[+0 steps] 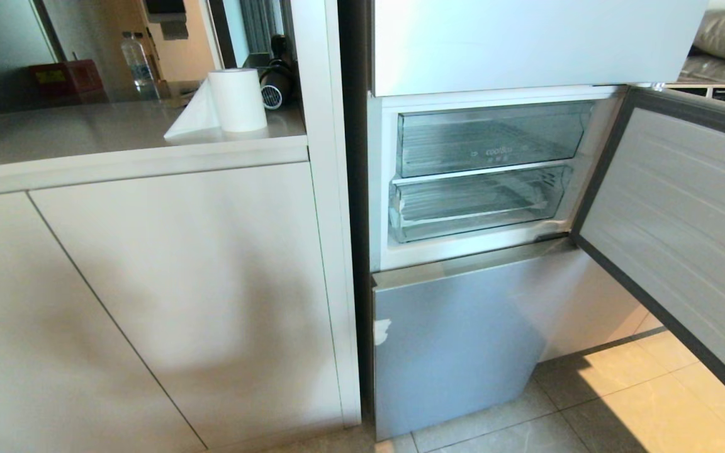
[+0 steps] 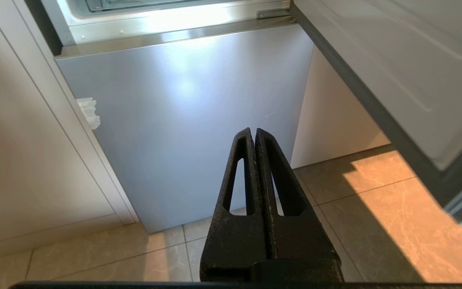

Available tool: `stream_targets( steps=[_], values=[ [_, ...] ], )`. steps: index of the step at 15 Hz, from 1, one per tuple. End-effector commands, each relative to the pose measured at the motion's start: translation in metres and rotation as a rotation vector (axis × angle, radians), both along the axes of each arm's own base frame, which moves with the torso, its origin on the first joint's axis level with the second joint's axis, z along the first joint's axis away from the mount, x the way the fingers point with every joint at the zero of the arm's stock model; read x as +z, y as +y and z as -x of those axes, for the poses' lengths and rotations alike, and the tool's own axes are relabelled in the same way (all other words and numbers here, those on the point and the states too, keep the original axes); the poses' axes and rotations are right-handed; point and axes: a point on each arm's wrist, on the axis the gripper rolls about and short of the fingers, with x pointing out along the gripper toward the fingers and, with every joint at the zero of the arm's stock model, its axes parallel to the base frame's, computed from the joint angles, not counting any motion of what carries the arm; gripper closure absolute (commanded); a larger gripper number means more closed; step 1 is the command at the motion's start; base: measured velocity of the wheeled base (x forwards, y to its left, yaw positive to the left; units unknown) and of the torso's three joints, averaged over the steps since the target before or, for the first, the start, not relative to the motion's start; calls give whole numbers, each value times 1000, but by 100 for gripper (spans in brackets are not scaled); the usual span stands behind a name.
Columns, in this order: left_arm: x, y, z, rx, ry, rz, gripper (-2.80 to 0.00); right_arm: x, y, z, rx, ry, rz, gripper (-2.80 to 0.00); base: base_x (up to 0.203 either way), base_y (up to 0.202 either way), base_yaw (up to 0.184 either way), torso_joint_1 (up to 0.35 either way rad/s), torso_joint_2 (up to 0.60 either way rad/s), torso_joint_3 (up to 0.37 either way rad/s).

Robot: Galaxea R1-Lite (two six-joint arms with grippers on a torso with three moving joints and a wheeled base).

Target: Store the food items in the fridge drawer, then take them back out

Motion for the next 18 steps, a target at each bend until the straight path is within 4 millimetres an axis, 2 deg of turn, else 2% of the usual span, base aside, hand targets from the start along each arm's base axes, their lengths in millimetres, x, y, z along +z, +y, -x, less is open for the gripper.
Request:
stream_targets(
  steps=[1, 2, 5, 9, 11, 16, 18],
  values=[
    [-14, -1, 4, -8, 135, 26, 0, 0, 0, 0, 0, 1, 0, 0, 0, 0, 0, 0, 0, 0],
    [-15, -1, 5, -59, 174, 31, 0, 0, 0, 0, 0, 1, 0, 0, 0, 0, 0, 0, 0, 0],
    [-15, -1, 9, -263, 127, 21, 0, 0, 0, 0, 0, 0, 0, 0, 0, 0, 0, 0, 0, 0],
    [-18, 0, 28, -199, -97, 35, 0, 0, 0, 0, 0, 0, 0, 0, 0, 0, 0, 0, 0, 0],
    [-19, -1, 28, -205, -152, 31, 0, 0, 0, 0, 0, 0, 0, 0, 0, 0, 0, 0, 0, 0],
    [-19, 1, 27, -133, -177, 191, 0, 0, 0, 0, 0, 0, 0, 0, 0, 0, 0, 0, 0, 0],
    [-19, 1, 27, -129, -179, 205, 0, 0, 0, 0, 0, 1, 0, 0, 0, 0, 0, 0, 0, 0]
  ],
)
